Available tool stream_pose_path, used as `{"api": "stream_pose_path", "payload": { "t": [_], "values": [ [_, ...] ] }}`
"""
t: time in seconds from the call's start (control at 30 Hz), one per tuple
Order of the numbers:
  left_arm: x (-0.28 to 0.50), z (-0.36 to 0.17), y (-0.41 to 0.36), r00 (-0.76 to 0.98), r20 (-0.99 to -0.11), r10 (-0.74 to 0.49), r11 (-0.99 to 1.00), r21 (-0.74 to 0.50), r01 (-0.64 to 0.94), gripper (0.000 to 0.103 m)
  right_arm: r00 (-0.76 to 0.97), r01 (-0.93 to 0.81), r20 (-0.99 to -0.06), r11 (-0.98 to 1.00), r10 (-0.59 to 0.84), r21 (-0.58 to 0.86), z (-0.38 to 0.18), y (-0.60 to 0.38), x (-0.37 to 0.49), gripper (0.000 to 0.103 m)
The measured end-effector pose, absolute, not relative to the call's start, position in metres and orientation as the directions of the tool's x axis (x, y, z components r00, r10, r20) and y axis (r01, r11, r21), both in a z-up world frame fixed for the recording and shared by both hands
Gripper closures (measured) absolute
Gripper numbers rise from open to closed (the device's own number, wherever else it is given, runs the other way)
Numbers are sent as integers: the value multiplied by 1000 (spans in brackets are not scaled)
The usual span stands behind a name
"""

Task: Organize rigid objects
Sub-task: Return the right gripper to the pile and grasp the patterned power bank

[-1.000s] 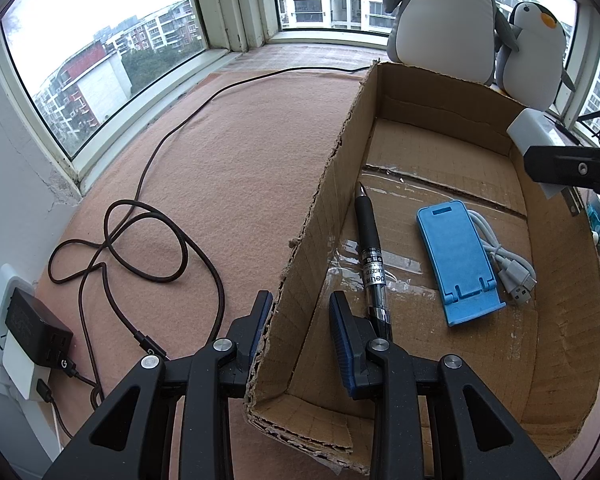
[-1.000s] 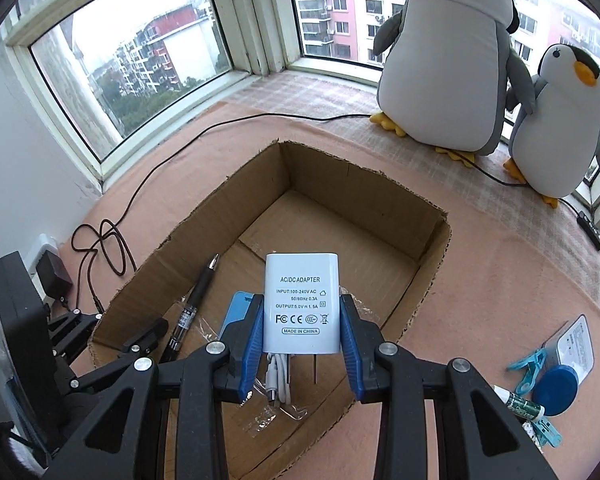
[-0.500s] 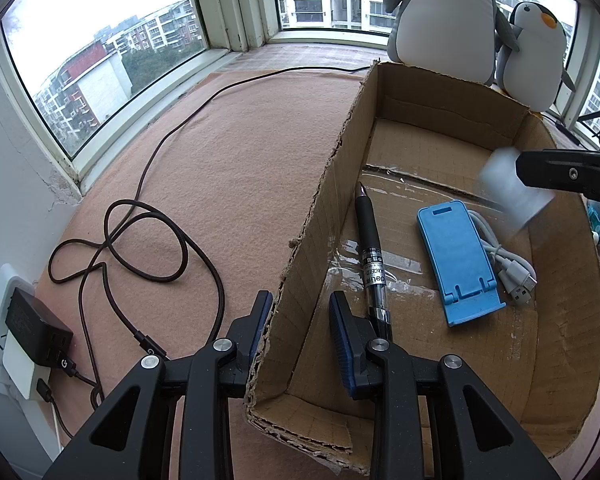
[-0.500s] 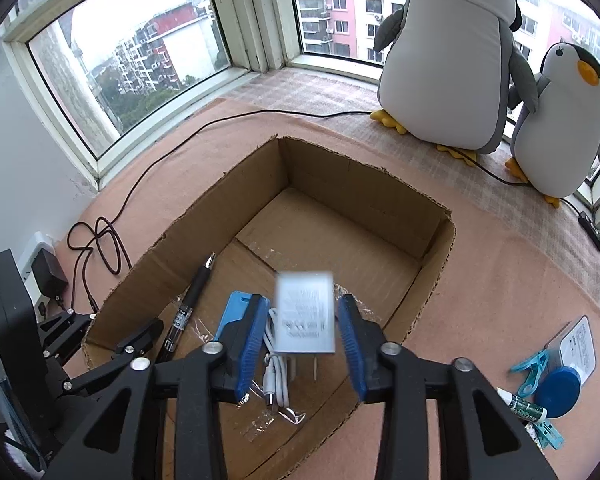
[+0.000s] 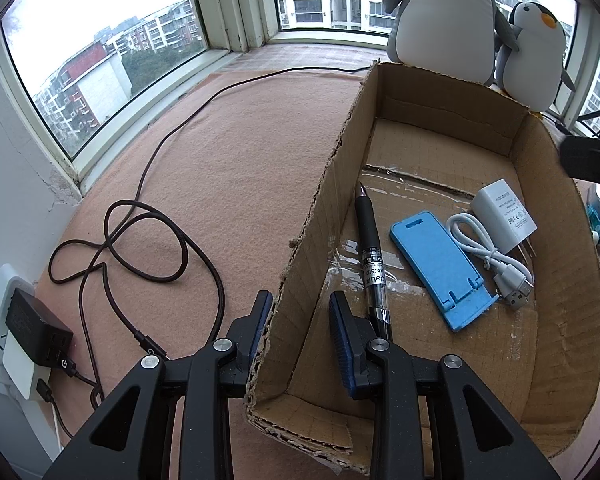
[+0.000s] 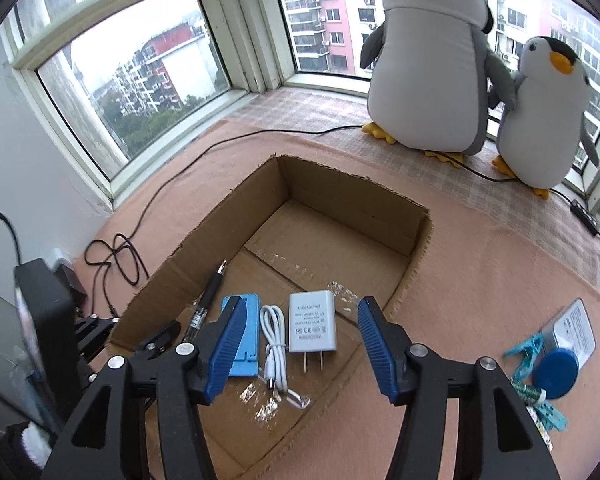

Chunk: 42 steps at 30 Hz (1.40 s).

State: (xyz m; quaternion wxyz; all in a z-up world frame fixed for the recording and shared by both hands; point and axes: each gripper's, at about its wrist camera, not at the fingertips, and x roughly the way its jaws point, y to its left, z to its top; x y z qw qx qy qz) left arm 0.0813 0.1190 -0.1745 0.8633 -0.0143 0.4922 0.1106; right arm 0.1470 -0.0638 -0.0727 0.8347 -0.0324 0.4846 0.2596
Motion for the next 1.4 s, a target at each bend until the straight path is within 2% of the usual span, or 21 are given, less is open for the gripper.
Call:
{"api": "stream_pose_path", "payload": {
  "t": [0.3, 0.73, 1.03, 1.4],
  "values": [
    [82, -175, 119, 491, -853, 177, 975, 85, -205, 72, 437, -413, -806, 885, 400, 215, -59, -130, 118, 49],
    [82, -174, 118, 489, -853, 182, 975, 90, -205, 72, 423, -207, -874, 965, 238, 162, -105, -271, 109, 49],
    [82, -174, 118, 488, -853, 182, 974, 91, -206, 72, 361, -210, -911, 969, 200, 130, -133, -285, 123, 49],
    [81, -174, 118, 488, -854, 182, 974, 90, -207, 72, 288, -265, -930, 953, 226, 150, -144, -279, 127, 49]
  ]
}}
